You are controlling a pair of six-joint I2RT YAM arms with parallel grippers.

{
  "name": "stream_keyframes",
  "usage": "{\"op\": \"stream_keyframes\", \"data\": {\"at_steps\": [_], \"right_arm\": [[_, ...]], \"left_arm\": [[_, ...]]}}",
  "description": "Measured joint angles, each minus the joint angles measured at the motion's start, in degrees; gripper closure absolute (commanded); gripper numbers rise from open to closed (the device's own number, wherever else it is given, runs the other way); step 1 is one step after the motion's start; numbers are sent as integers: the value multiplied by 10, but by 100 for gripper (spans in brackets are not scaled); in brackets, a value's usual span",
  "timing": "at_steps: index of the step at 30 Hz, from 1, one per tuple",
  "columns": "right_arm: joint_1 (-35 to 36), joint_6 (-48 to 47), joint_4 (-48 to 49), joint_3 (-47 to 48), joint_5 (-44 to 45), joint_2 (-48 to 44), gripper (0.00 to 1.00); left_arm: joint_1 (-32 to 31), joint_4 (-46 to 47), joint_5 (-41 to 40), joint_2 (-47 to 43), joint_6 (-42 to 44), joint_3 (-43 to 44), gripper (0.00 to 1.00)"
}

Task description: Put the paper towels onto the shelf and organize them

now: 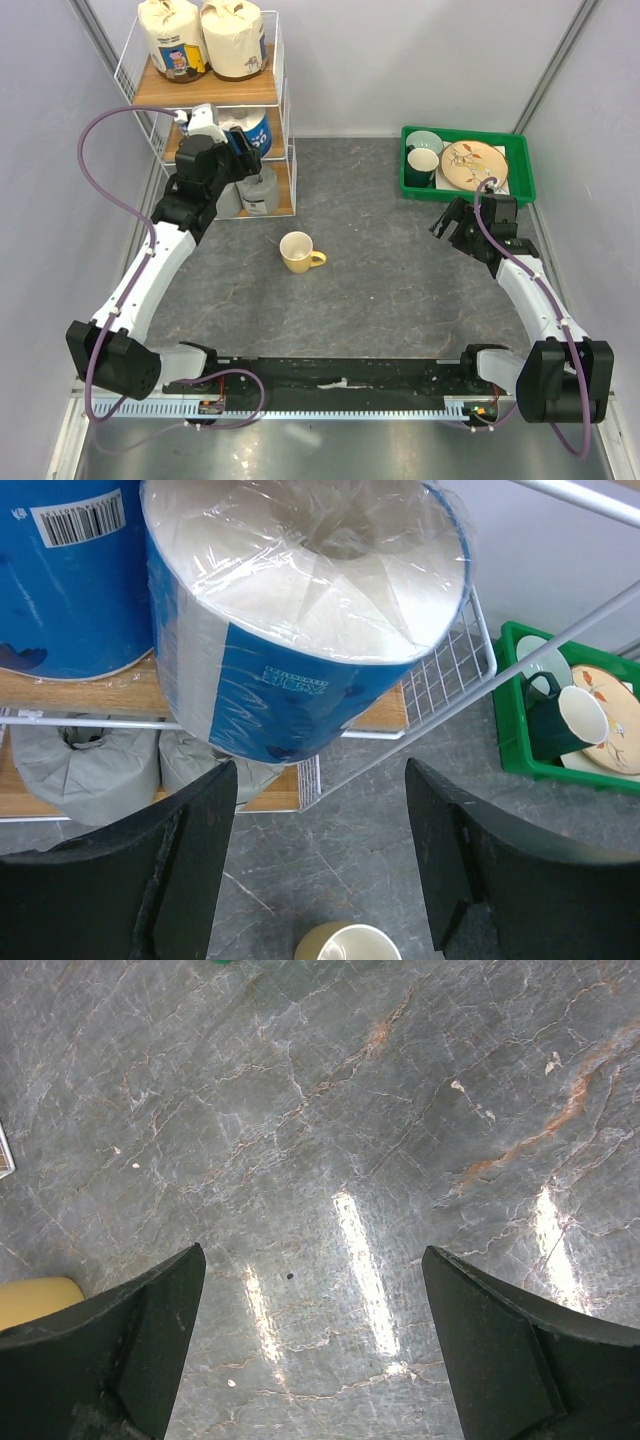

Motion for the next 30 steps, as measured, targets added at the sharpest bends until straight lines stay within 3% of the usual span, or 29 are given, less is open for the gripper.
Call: {"op": "stream_keyframes", "data": {"at_steps": [30], "right_arm": [[0, -2, 0, 0, 5, 0, 2]], "left_arm": [[0, 36, -46, 60, 12, 48, 27]]}}
